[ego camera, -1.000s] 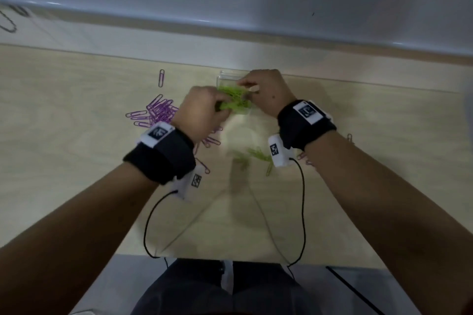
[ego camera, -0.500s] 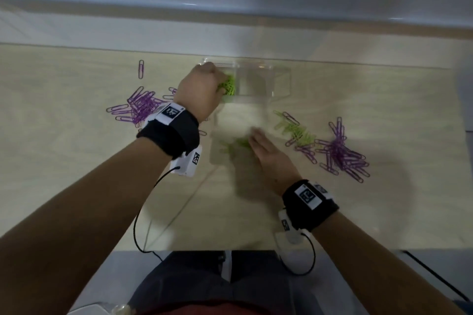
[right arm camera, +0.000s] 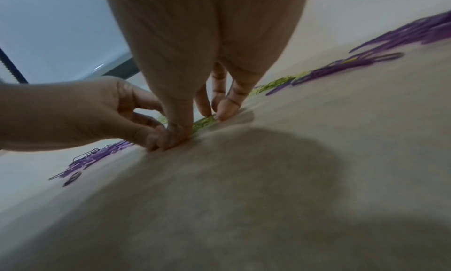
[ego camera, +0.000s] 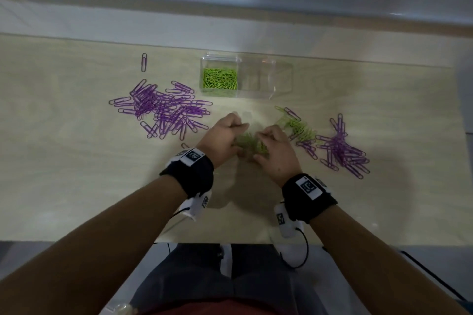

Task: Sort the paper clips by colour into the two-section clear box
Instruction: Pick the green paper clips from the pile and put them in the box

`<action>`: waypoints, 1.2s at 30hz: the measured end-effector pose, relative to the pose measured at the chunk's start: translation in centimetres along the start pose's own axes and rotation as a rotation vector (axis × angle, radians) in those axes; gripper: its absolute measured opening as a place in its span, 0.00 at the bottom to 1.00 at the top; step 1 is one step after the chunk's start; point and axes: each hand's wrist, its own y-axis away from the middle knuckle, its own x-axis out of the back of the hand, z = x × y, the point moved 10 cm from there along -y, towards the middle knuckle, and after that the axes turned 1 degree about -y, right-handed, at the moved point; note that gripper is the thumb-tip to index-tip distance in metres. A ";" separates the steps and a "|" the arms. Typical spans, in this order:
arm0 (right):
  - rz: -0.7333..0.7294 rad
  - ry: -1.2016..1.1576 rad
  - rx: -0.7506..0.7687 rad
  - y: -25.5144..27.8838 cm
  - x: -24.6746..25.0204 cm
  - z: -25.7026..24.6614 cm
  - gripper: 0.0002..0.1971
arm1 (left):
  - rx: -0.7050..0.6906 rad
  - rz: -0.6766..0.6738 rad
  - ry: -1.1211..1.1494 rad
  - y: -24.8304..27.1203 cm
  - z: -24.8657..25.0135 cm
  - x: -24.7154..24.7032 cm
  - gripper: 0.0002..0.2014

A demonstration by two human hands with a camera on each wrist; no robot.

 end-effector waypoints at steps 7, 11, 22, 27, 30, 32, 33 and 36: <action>0.057 0.025 0.111 -1.0 0.8 -1.6 0.10 | -0.124 0.001 -0.101 -0.2 2.5 0.4 0.11; 0.030 0.233 0.187 -0.9 0.4 -2.1 0.06 | -0.194 -0.113 -0.374 -0.2 3.8 -0.8 0.08; 0.118 -0.003 0.088 -2.3 5.0 0.3 0.11 | -0.206 -0.239 -0.752 -0.2 5.5 0.0 0.15; 0.262 -0.181 0.087 -5.5 9.6 -3.0 0.02 | -0.085 -0.183 -0.681 -0.8 3.7 2.3 0.16; 0.304 -0.185 0.211 -9.6 11.5 -7.8 0.05 | 0.007 -0.115 -0.495 -0.7 2.4 4.3 0.12; 0.217 -0.113 0.286 -12.5 10.8 -10.5 0.05 | 0.026 -0.013 -0.361 -0.6 1.6 5.9 0.10; 0.120 -0.026 0.303 -13.7 9.5 -11.4 0.06 | 0.021 0.061 -0.287 -0.5 1.4 6.9 0.12; -0.146 0.214 0.268 -15.1 6.3 -11.0 0.12 | -0.028 0.369 -0.093 0.0 1.1 10.9 0.17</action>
